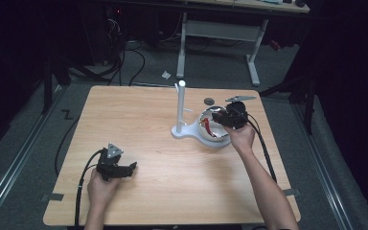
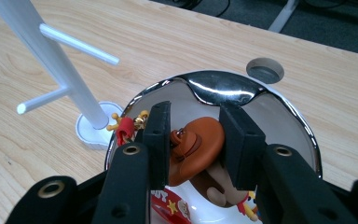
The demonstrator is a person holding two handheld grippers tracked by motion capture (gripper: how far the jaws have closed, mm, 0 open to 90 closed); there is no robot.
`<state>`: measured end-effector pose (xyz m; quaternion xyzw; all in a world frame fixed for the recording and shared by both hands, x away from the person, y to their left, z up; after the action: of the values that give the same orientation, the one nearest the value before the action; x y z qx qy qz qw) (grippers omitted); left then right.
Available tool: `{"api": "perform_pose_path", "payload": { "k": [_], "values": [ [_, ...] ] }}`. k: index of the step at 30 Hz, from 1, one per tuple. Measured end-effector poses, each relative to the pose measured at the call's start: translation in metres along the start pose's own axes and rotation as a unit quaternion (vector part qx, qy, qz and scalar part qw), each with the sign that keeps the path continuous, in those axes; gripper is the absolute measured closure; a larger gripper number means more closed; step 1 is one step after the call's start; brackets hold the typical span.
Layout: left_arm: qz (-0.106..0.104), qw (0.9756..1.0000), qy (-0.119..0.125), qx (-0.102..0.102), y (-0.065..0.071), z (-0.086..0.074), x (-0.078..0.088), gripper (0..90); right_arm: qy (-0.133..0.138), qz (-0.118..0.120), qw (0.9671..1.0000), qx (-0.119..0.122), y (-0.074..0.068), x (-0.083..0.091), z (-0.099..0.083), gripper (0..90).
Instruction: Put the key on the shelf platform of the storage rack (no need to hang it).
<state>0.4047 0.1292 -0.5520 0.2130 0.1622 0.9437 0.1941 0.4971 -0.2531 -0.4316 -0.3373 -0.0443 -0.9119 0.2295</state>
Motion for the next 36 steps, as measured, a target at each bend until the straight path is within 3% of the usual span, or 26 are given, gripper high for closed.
{"api": "perform_pose_path", "payload": {
  "k": [11, 15, 24, 36],
  "values": [
    [0.000, 1.0000, 0.000, 0.000, 0.000, 0.000, 0.000, 16.7, -0.010, -0.001, 0.9999, -0.004, -0.001, -0.007, -0.003, 64.5],
    [0.000, 1.0000, 0.000, 0.000, 0.000, 0.000, 0.000, 16.7, -0.010, -0.002, 0.9999, -0.006, 0.000, -0.007, -0.003, 60.0],
    [0.000, 1.0000, 0.000, 0.000, 0.000, 0.000, 0.000, 16.7, 0.000, -0.009, 0.9998, 0.016, -0.002, 0.005, -0.001, 56.7],
    [0.000, 1.0000, 0.000, 0.000, 0.000, 0.000, 0.000, 16.7, 0.014, -0.015, 0.9997, 0.012, 0.007, 0.027, -0.008, 56.9]
  ]
}}
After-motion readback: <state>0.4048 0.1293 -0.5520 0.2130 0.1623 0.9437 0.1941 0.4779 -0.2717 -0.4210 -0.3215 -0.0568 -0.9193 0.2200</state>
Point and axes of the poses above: each handheld gripper's, and its own axes: x roughly backward along the jaws, z roughly out of its top, y roughly to its right, the point moved 1 cm from there along -x, roughly forward along the jaws, and after that the axes turned 1 degree about y, right-handed, at the moved point
